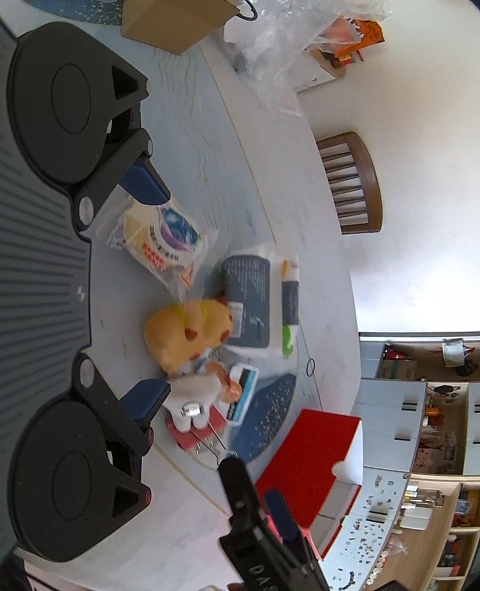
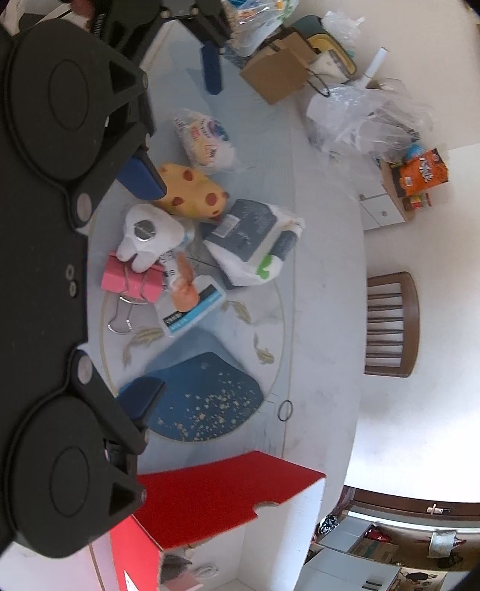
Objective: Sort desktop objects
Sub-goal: 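Grasp blueberry bread packet with left tool while right tool grasps pink binder clip, then carry bread packet in left tool and pink clip in right tool over red box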
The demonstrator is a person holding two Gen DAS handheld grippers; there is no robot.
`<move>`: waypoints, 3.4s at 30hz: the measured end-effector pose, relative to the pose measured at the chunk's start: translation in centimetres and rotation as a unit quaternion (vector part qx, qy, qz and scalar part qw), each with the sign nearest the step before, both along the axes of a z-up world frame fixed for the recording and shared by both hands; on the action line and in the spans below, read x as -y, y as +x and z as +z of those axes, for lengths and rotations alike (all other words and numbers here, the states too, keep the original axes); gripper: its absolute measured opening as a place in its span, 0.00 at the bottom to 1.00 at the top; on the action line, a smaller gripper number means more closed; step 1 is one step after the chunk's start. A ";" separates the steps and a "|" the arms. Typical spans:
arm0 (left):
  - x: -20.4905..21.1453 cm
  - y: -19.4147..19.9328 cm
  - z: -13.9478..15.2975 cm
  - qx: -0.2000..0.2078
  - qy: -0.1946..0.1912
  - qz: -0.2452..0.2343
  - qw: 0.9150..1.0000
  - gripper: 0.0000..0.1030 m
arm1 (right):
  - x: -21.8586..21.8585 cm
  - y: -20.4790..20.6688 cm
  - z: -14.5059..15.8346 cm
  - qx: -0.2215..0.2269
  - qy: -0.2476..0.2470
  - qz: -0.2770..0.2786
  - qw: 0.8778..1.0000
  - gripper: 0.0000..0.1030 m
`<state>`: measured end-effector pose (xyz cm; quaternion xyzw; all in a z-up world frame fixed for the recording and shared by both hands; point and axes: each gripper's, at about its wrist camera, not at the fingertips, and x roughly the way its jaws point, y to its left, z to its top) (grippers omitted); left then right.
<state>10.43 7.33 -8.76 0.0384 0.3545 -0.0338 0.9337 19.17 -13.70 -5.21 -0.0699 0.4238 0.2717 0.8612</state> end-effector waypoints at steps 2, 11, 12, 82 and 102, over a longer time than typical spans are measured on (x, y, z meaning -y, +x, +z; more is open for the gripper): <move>-0.4 0.4 -0.3 0.001 0.007 -0.003 1.000 0.98 | -0.1 0.0 -0.5 -0.003 -0.006 0.002 1.000 0.99; -2.0 3.0 -1.7 -0.001 0.043 -0.019 0.999 0.98 | -1.2 0.1 -3.4 -0.006 -0.041 0.024 0.999 0.96; -2.1 3.2 -1.9 -0.002 0.045 -0.021 0.999 0.98 | -1.3 0.1 -3.8 -0.007 -0.045 0.027 0.999 0.95; 2.7 -1.9 -2.0 -0.070 -0.024 0.036 0.997 0.57 | 6.5 -2.6 -5.6 -0.004 -0.031 0.002 1.000 0.67; 6.6 -1.3 -0.9 -0.074 -0.039 0.015 0.996 0.57 | 9.0 -2.5 -5.0 -0.017 -0.009 -0.002 1.000 0.14</move>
